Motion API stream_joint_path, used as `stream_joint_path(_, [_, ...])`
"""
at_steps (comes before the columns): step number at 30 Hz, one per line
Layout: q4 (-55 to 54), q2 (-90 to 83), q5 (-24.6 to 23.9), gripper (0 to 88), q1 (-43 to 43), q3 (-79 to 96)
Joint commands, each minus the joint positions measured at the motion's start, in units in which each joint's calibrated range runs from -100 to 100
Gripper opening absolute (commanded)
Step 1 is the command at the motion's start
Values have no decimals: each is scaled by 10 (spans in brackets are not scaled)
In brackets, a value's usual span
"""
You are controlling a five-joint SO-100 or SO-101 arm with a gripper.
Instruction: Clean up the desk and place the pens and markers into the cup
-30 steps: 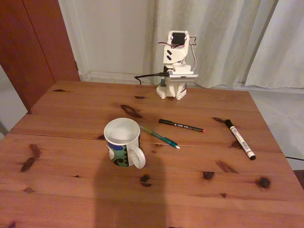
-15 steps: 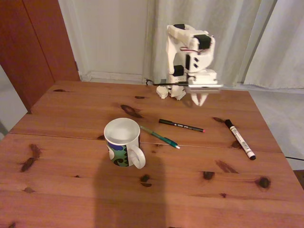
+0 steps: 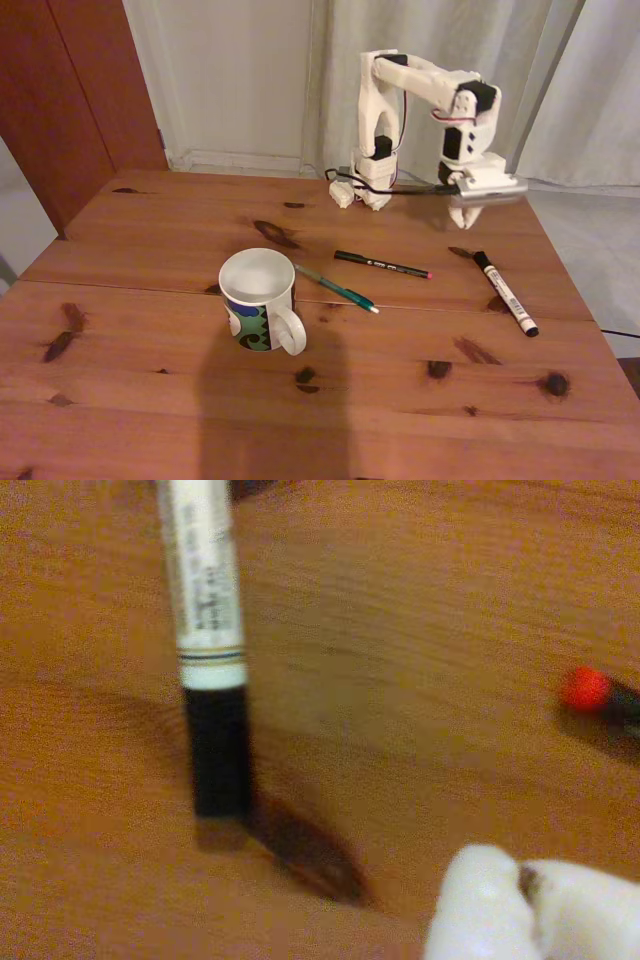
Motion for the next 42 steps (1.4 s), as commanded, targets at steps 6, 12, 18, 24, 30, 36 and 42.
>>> stream_joint_path(6, [-84,55,-2,7,-9,-35])
stream_joint_path(12, [-156,84,-24,11,-34,-35])
stream_joint_path(18, [-185,99,-24,12,-36,-35])
stream_joint_path(24, [-204,115,-24,86,-34,-34])
stream_joint_path(30, [-204,118,-24,121,-53,-33])
stream_joint_path(36, [-204,127,-24,122,-74,-28])
stream_joint_path(42, [-204,154,-24,122,-74,-28])
